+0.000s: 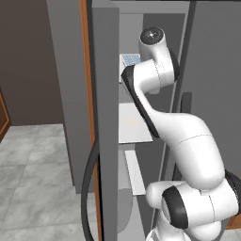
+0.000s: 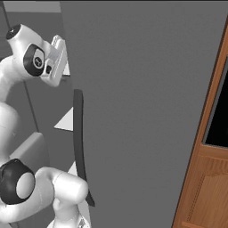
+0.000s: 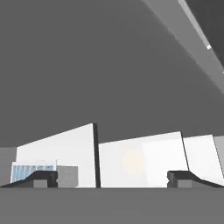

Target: Open the freezer door, pick up the ice cube tray from the freezer, and place it on the dining counter.

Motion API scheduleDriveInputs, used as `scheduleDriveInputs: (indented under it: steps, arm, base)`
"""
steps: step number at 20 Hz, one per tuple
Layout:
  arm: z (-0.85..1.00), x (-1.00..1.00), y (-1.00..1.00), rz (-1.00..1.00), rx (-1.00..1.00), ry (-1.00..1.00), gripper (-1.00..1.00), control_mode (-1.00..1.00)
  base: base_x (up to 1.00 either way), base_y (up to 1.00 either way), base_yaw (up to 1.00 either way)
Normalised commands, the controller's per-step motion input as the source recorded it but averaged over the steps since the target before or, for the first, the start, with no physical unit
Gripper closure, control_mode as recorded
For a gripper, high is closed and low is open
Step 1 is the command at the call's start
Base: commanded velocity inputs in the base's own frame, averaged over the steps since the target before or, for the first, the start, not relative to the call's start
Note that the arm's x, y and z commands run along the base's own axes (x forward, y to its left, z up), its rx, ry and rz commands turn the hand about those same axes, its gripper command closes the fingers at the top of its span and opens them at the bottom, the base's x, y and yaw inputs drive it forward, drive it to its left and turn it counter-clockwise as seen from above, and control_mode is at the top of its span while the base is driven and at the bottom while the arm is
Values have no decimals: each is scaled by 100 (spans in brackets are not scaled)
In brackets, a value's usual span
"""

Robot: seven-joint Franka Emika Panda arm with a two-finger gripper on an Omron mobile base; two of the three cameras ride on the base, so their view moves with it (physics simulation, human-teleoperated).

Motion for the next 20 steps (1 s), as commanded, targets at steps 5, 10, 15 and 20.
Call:
scheduleDriveInputs:
  steps: [5,10,15,20]
  arm:
    - [0,60,-3,0,0,0,-100,-100]
    - [0,41,0,0,0,0,-100,-100]
    - [-1,35,8,0,0,0,-100,-100]
    - [-8,33,14,0,0,0,-100,-100]
  base:
    - [0,0,0]
    - [0,0,0]
    - [0,0,0]
    - [0,0,0]
